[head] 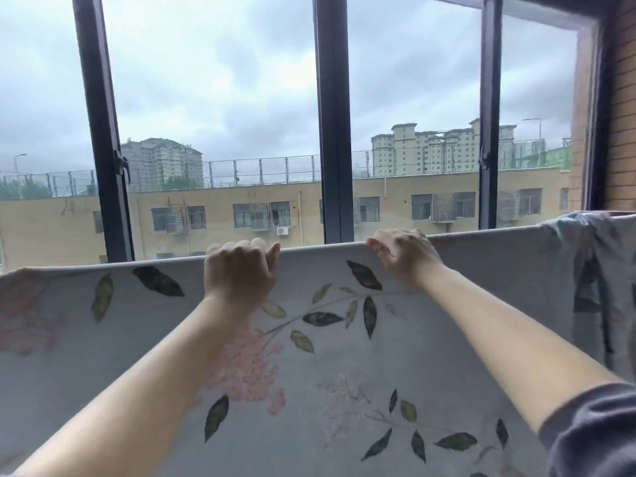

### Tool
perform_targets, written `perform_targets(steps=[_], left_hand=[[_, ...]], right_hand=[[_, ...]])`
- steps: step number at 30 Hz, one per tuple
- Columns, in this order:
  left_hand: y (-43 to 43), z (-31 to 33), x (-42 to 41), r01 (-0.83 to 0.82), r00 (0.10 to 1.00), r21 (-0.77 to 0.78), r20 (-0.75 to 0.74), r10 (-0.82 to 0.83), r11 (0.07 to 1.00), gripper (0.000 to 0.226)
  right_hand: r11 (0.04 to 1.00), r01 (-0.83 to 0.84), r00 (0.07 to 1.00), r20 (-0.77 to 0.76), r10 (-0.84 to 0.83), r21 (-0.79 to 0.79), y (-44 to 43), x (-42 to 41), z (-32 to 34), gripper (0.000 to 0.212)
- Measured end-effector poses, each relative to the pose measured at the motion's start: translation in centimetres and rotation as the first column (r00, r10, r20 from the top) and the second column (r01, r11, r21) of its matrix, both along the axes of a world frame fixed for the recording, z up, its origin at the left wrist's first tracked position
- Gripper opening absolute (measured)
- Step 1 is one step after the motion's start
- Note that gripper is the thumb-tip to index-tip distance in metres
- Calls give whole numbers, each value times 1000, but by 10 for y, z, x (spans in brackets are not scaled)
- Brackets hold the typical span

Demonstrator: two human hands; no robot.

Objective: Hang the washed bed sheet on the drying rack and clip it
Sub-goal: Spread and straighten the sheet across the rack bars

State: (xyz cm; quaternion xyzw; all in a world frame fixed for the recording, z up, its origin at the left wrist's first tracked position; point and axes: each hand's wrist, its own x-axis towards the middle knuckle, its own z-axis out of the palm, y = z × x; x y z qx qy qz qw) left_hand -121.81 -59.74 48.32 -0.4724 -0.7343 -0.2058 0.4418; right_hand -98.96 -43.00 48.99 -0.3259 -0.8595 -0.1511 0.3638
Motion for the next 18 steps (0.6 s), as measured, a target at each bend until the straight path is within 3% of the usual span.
perform_targets(steps=[7,13,18], left_hand=[[44,-1,53,-29,999,9,24,29,1000,45],[115,-4,140,-5,998,8,59,5,1000,43],[127,-9,142,-16,1000,118,23,13,993,52]], right_hand=[[995,100,993,-58,-102,-25,71,71,-1,56],[994,-68,997,38,64,86,85,75,0,50],[991,-97,991,100,88,90,117,112,5,42]])
